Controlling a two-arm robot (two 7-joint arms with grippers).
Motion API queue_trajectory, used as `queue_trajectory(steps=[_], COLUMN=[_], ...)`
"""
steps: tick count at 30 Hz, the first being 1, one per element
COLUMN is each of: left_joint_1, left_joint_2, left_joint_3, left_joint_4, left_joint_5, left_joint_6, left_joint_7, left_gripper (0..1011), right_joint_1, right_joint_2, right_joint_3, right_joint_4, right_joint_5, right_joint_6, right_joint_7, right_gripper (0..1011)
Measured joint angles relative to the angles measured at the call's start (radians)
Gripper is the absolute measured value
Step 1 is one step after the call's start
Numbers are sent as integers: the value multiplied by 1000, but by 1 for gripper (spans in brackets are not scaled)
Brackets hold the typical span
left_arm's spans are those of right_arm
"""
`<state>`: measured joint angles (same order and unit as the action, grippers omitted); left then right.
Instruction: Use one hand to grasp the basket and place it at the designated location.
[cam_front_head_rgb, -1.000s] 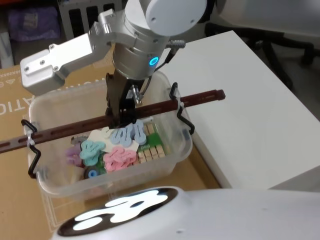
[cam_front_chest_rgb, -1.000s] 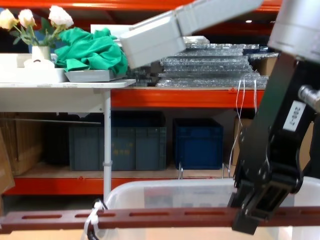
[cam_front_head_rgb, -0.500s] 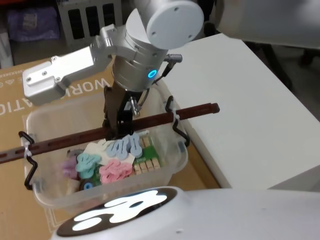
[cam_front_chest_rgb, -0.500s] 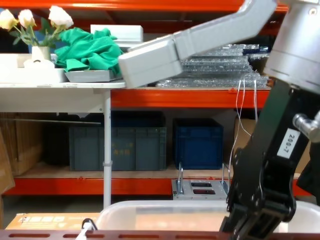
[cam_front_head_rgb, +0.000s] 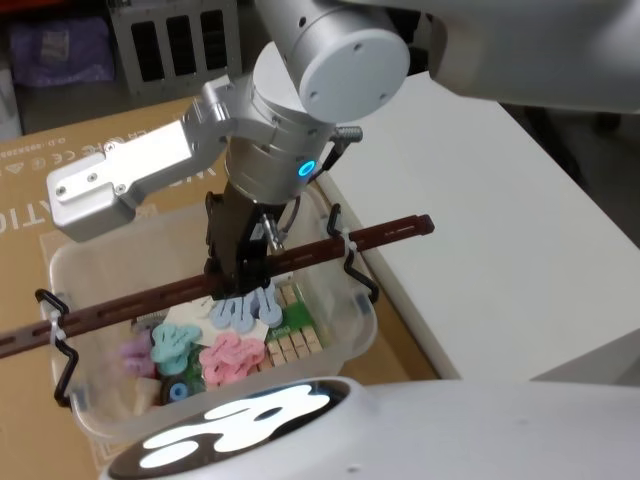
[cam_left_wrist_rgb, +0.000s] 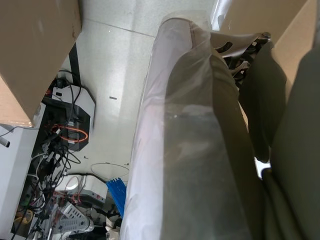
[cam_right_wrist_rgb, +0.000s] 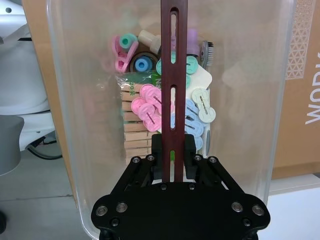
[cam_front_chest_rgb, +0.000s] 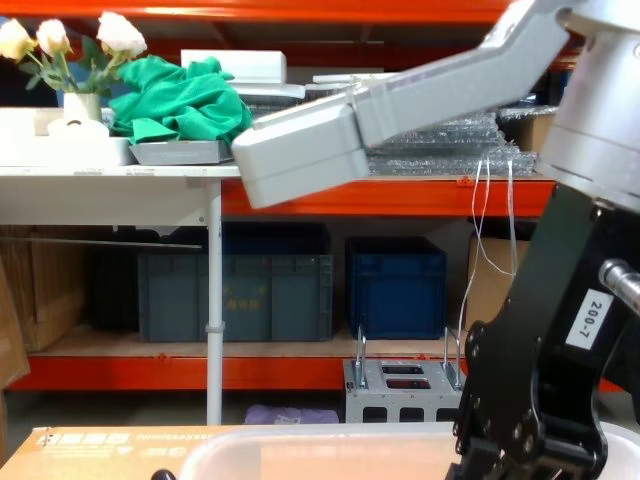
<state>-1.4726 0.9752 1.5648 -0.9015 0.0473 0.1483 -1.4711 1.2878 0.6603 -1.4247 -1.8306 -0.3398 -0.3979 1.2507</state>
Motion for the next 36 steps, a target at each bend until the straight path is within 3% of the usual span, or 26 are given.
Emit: queue_trajectory(steps=[29,36], left_joint_1=[0,0], left_joint_2=[0,0], left_joint_3=[0,0], left_joint_4=[0,0], left_joint_5=[0,0], left_joint_6=[0,0], left_joint_7=[0,0], left_gripper=[0,0], right_joint_1=[-4,-1], right_joint_2=[-25,-23], right_joint_3=[-33,-26], right_joint_4=[10,18], right_joint_5=[-10,-1], right_joint_6=[12,13], right_joint_7=[27,23], right_gripper=[239,453])
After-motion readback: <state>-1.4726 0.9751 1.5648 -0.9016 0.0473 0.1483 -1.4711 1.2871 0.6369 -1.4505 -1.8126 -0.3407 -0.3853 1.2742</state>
